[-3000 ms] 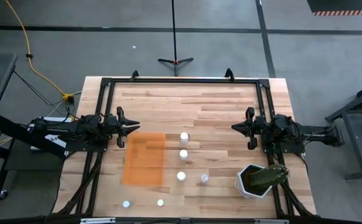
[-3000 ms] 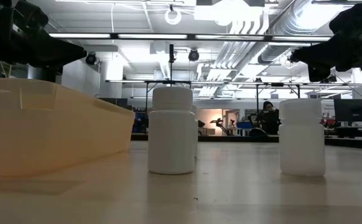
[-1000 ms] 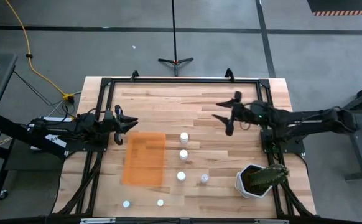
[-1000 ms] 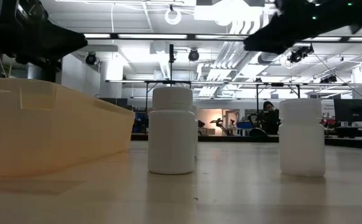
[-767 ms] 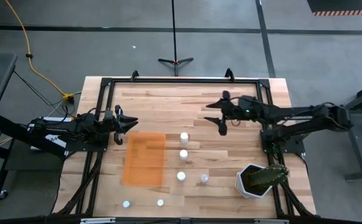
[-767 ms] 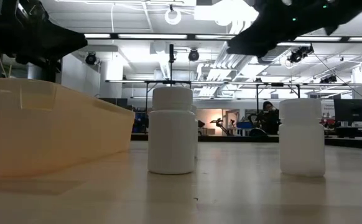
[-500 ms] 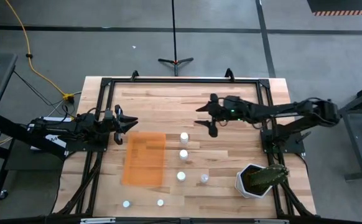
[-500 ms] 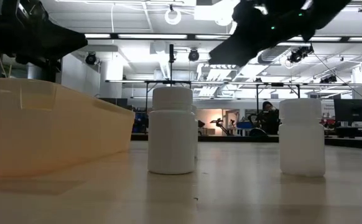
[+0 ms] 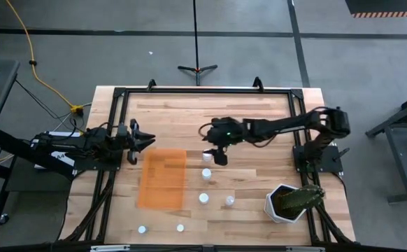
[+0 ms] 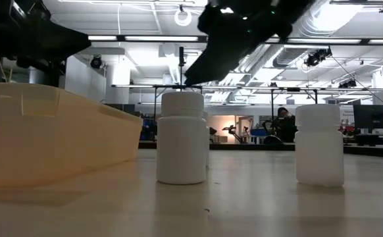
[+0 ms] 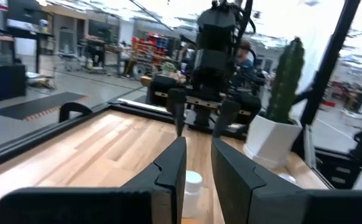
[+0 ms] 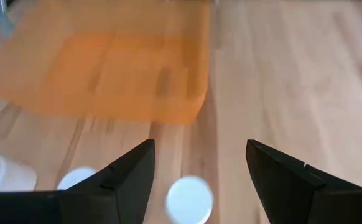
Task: Pick and place pill bottles into a basket
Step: Put the top white pill bottle into the orange bin
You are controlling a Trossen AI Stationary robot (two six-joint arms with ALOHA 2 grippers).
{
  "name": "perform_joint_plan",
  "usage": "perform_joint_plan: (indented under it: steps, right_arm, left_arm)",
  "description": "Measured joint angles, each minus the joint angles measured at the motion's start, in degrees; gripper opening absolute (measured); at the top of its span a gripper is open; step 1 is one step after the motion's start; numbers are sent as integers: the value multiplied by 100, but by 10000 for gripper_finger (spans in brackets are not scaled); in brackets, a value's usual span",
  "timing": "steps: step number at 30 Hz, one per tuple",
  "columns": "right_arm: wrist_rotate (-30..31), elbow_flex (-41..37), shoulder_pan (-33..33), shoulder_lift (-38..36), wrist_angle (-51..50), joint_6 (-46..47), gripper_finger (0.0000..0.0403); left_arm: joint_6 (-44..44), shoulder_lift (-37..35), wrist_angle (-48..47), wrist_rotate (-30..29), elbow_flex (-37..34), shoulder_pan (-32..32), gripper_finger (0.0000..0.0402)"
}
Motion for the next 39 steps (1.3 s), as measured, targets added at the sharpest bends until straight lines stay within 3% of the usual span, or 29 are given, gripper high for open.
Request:
perform_joint_plan:
  steps: [9, 39]
  right_arm:
    - [59, 654, 83, 505, -1255, 313, 242]
    - [92, 604, 78, 1326, -915, 290, 230]
  left_arm:
    - [0, -2, -157, 108, 2, 0, 111]
    - [50, 0, -471, 59, 4, 0, 111]
